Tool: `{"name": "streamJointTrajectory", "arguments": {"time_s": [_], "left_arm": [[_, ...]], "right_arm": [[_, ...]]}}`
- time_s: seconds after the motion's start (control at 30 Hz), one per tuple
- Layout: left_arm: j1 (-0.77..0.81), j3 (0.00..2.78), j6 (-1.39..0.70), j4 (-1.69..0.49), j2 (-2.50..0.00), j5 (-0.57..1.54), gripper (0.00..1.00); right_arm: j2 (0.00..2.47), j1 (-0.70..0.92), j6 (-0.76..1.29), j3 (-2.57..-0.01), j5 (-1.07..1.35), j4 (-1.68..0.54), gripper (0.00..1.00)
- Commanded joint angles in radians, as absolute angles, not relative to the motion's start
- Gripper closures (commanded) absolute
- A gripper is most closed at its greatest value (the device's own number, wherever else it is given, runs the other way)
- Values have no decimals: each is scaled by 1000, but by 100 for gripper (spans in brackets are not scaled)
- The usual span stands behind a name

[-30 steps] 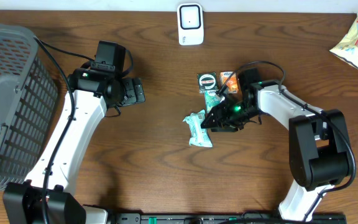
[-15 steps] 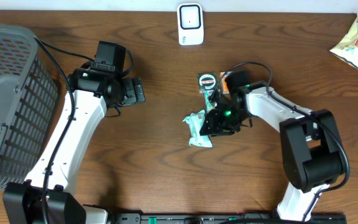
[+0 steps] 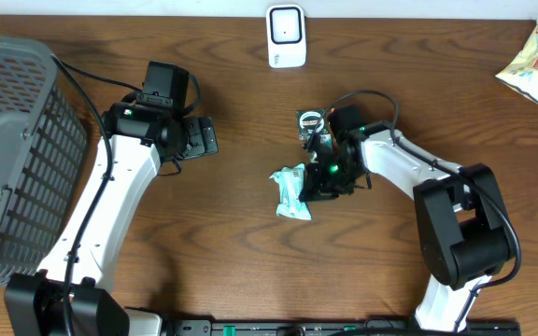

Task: Scan the item barcode

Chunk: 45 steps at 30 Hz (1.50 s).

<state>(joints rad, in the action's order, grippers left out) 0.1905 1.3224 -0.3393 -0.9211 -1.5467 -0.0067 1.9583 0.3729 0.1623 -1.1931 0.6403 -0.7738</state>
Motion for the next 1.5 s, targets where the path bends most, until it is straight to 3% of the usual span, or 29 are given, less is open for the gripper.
{"name": "streamJointTrajectory", "arguments": {"time_s": [0.0, 0.1, 0.17, 0.23, 0.27, 0.3, 0.37, 0.57, 0.67, 0.77, 0.93, 0.97, 1.23, 1.47], "left_arm": [[186, 1328, -333, -927, -1549, -20, 2], [186, 1328, -333, -927, -1549, -20, 2], [186, 1328, -333, -927, -1549, -20, 2], [186, 1328, -333, -927, -1549, -20, 2], [186, 1328, -333, -927, -1549, -20, 2], [186, 1328, -333, -927, -1549, -20, 2], [186, 1328, -333, -927, -1549, -20, 2], [186, 1328, -333, -927, -1549, -20, 2], [186, 1328, -333, -927, -1549, -20, 2], [186, 1328, -333, -927, -1549, -20, 3], [186, 1328, -333, -927, -1549, -20, 2], [186, 1328, -333, -927, -1549, -20, 2], [186, 1328, -333, -927, -1549, -20, 2], [186, 1328, -333, -927, -1549, -20, 3]], "right_arm": [[1895, 381, 114, -1273, 629, -787, 99], [1869, 381, 115, -1293, 599, -791, 99], [1870, 381, 119, -1293, 577, -813, 88], [1872, 381, 119, -1285, 555, -843, 58], [1872, 382, 123, -1277, 552, -857, 38], [1872, 382, 136, -1267, 552, -865, 30], [1872, 385, 172, -1239, 553, -862, 23], [1872, 415, 289, -1113, 572, -736, 20], [1872, 434, 349, -1038, 638, -609, 25], [1873, 451, 417, -991, 638, -522, 40], [1873, 460, 445, -952, 627, -456, 93], [1872, 457, 445, -952, 618, -456, 99], [1832, 417, 331, -1036, 616, -514, 99], [1710, 417, -89, -1233, 599, -698, 99]]}}
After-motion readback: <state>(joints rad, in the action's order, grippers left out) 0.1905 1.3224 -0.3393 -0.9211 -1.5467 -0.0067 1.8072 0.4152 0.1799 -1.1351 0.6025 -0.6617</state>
